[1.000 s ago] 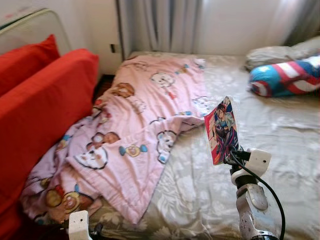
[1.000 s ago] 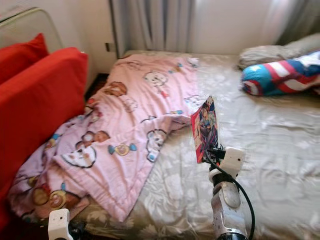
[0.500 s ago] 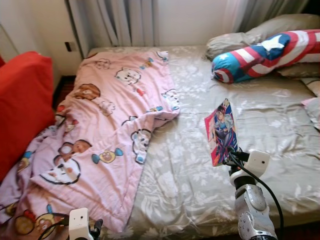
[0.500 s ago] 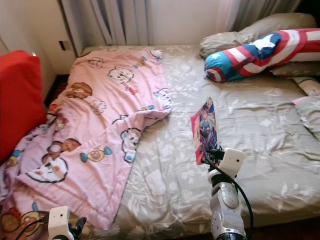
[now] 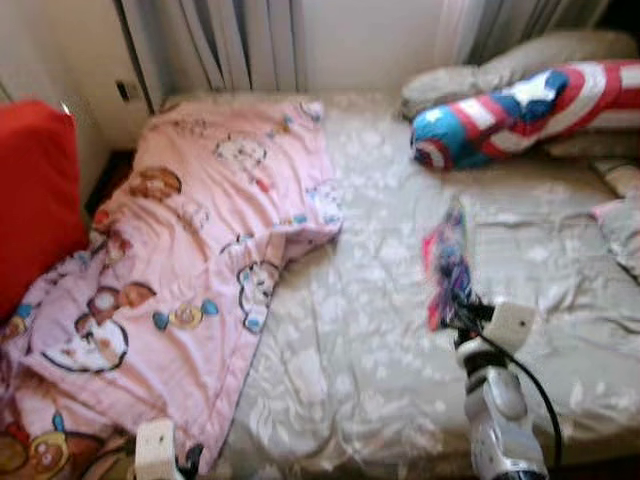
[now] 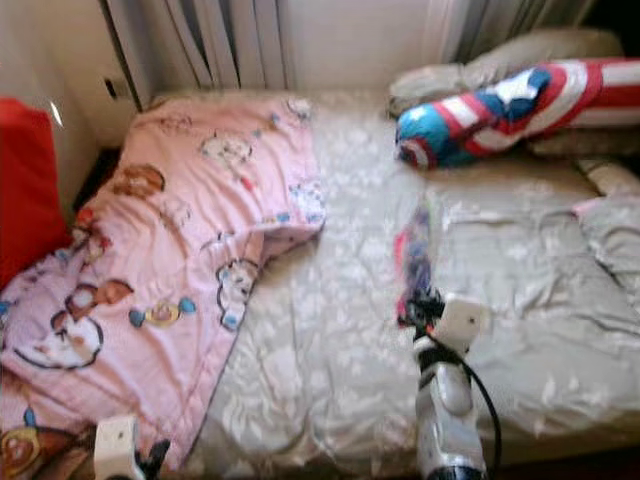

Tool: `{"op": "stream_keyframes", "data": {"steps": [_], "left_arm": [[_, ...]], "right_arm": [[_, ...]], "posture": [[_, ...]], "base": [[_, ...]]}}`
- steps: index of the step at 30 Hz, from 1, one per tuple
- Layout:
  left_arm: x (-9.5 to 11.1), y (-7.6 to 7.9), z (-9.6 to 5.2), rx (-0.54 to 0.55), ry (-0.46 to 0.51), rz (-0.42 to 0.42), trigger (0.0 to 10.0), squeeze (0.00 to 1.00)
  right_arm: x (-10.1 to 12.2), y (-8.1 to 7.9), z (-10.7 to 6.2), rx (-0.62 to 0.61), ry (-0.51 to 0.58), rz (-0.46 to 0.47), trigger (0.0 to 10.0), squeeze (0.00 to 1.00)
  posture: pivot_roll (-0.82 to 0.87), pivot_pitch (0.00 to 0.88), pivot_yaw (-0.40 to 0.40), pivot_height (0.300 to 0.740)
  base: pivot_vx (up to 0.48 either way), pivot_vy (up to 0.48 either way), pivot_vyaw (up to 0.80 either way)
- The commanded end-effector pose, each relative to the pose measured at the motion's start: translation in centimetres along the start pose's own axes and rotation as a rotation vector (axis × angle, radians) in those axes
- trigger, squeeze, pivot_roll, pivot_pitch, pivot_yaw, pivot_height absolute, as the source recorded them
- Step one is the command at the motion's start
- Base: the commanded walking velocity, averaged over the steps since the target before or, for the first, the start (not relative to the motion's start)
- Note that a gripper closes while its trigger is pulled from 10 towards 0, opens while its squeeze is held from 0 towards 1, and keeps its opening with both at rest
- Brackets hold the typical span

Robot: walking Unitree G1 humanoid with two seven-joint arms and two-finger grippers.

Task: Clean up the room

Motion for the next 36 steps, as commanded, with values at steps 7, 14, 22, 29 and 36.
{"op": "stream_keyframes", "data": {"steps": [7, 14, 22, 29, 36], "left_arm": [[-0.71, 1.12, -0.23, -0.029, -0.020, 0.011, 10.0, 0.00], [-0.37, 1.19, -0.11, -0.029, -0.011, 0.010, 10.0, 0.00], [-0.35, 1.36, -0.08, -0.036, -0.013, 0.010, 10.0, 0.00], [-0.25, 1.56, -0.06, -0.043, -0.009, 0.012, 10.0, 0.00], [-0.45, 1.50, -0.12, -0.043, -0.015, 0.014, 10.0, 0.00]], "right_arm": [[1.31, 0.29, 0.22, -0.003, 0.051, -0.010, 10.0, 0.00], [1.12, 0.28, 0.27, -0.001, 0.040, -0.025, 10.0, 0.00], [1.06, 0.31, 0.20, -0.001, 0.039, -0.027, 10.0, 0.00], [0.99, 0.40, 0.22, -0.001, 0.032, -0.039, 10.0, 0.00], [0.87, 0.26, 0.19, 0.007, 0.028, -0.039, 10.0, 0.00]], "posture": [[0.02, 0.136, -0.022, 0.730], [0.02, 0.138, -0.019, 0.730], [0.01, 0.136, -0.017, 0.730], [0.01, 0.137, -0.016, 0.730], [0.01, 0.133, -0.015, 0.730]], "base": [[0.000, -0.332, 0.00], [0.000, -0.333, 0.00], [0.000, -0.332, 0.00], [0.000, -0.332, 0.00], [0.000, -0.332, 0.00]]}}
Point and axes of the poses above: a point about 5 cm out from each wrist's last joint towards the gripper, its own z axis pointing out of the wrist towards the gripper, its own x axis along the axis of the wrist's last joint, y = z × x, the point moved 5 cm from there along z, pointing out of the wrist towards the gripper, and after that the axes turned 15 degrees about z, right-handed, at the moved point
